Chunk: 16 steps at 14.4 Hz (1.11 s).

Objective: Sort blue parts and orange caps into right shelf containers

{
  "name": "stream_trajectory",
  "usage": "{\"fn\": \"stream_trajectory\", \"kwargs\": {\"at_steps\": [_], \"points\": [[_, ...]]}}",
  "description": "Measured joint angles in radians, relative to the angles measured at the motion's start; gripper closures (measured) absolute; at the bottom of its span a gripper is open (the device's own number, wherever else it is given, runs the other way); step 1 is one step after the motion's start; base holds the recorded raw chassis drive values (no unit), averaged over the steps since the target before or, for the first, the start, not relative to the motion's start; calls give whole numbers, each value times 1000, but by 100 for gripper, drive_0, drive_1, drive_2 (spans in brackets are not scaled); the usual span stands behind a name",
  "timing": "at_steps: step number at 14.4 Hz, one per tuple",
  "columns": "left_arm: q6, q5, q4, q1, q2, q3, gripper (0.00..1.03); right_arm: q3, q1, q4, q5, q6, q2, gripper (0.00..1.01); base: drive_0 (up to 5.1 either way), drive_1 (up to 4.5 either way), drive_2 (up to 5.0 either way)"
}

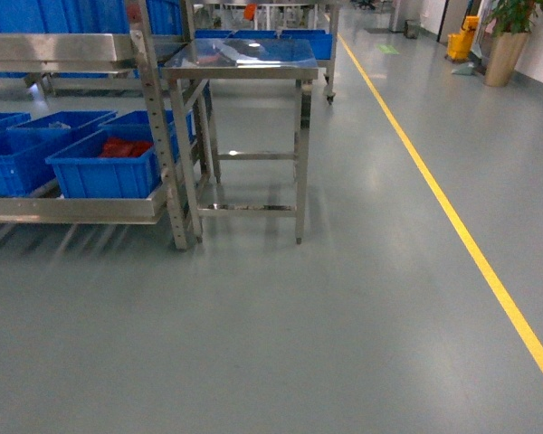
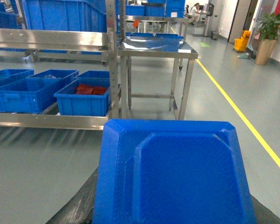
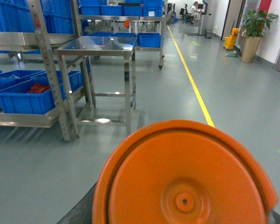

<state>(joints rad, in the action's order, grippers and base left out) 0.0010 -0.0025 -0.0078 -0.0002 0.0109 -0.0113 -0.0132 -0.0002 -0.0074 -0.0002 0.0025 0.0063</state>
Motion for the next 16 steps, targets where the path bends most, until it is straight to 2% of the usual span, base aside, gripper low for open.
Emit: {"fn": "stream_trajectory", "kwargs": {"at_steps": [16], "points": [[0,2,-2,0,0,0,61,0,0,0,0,0,0,57,2,433,-428]]}}
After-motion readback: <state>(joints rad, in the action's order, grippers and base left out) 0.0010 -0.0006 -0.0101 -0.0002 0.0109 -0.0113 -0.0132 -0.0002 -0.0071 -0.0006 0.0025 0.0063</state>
